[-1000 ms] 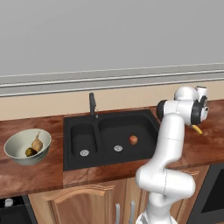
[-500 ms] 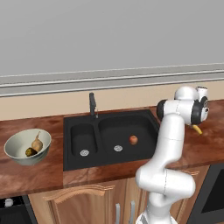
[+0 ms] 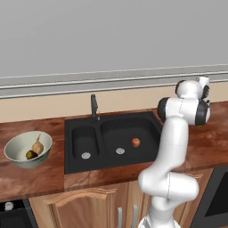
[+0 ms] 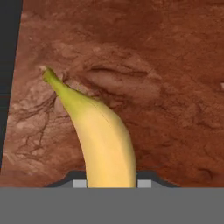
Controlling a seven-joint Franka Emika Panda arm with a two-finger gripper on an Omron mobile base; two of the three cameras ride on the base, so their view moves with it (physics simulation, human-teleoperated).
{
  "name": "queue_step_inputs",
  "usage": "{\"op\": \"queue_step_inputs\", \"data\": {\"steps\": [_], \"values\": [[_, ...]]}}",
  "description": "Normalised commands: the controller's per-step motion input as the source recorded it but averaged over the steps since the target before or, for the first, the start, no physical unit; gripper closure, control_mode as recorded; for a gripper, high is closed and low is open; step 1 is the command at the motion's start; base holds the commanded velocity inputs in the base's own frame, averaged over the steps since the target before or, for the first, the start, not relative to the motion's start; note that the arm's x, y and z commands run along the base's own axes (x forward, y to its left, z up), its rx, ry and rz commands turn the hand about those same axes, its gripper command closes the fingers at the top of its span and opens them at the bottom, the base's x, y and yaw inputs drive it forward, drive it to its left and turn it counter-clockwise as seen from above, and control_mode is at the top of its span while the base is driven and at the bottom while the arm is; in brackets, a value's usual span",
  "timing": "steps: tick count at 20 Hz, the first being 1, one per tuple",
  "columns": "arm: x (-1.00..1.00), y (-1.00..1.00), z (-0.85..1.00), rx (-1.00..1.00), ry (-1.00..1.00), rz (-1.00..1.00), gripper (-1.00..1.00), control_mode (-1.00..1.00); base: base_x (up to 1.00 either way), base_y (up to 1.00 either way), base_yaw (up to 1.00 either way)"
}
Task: There is a mixed pile of frozen fruits and vegetables on the counter. Locate all the frozen vegetables and place the items in a bowl on the counter. Take all the frozen fruits and defrost them in a running sink.
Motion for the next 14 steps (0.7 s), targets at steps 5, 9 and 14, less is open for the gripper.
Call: {"op": "queue_step_inputs", "data": {"steps": [5, 9, 14], "values": [[0.06, 0.88, 0.37, -0.08, 0.00, -0.04, 1.00, -1.00, 0.00, 0.00, 0.00], [0.05, 1.00, 0.03, -0.07, 0.01, -0.01, 1.00, -1.00, 0.00, 0.00, 0.00], [0.01, 1.00, -0.04, -0.01, 0.05, 0.00, 1.00, -1.00, 0.00, 0.00, 0.00]]}}
